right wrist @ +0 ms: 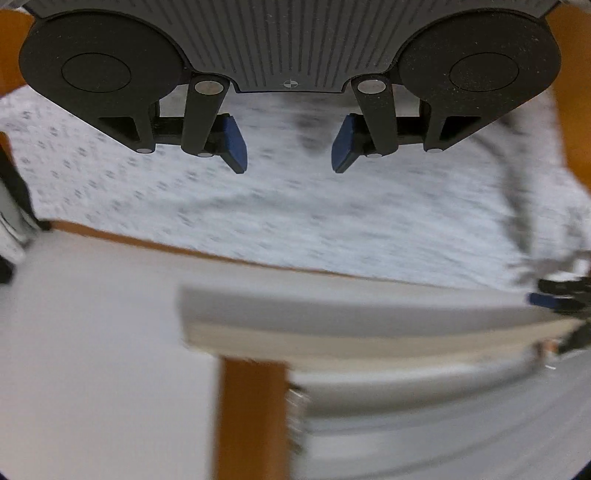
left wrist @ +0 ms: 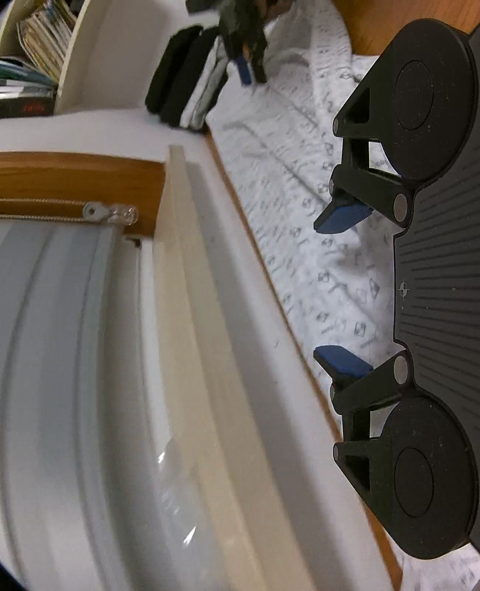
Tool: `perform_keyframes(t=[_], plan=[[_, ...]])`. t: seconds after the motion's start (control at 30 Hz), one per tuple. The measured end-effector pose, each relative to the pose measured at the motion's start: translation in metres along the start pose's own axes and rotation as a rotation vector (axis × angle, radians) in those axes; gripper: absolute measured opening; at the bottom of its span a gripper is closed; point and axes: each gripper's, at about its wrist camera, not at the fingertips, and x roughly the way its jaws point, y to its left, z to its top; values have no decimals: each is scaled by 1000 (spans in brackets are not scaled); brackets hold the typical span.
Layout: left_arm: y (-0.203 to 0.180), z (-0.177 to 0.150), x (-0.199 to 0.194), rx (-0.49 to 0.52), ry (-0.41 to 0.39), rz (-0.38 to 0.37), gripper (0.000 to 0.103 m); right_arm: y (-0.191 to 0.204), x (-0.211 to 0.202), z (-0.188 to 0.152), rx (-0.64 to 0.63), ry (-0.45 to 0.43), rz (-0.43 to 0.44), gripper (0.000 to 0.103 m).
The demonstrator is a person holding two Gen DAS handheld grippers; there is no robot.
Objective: Fold clothes
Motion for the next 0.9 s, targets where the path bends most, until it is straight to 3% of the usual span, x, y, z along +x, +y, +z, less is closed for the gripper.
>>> perform_keyframes(t=[0.13,0.4,0.53,0.67,0.9], plan=[[12,-7,1,-89,40,-28,71,-30,16,-4,73,29,-29,54],[3,-8,8,-91,132,-41,72,-42,5,-15,85,35,-31,54],[-11,-17,-12,-106,132,-75,72,-41,-8,-24,86,31,-39,54],[-14,-19,-22,-114,115,-57,73,-39,-18,-29,83,29,-46,54],[-42,-11,-31,-7,74,-40,75,-18,-79,-47,69,8,-91,54]])
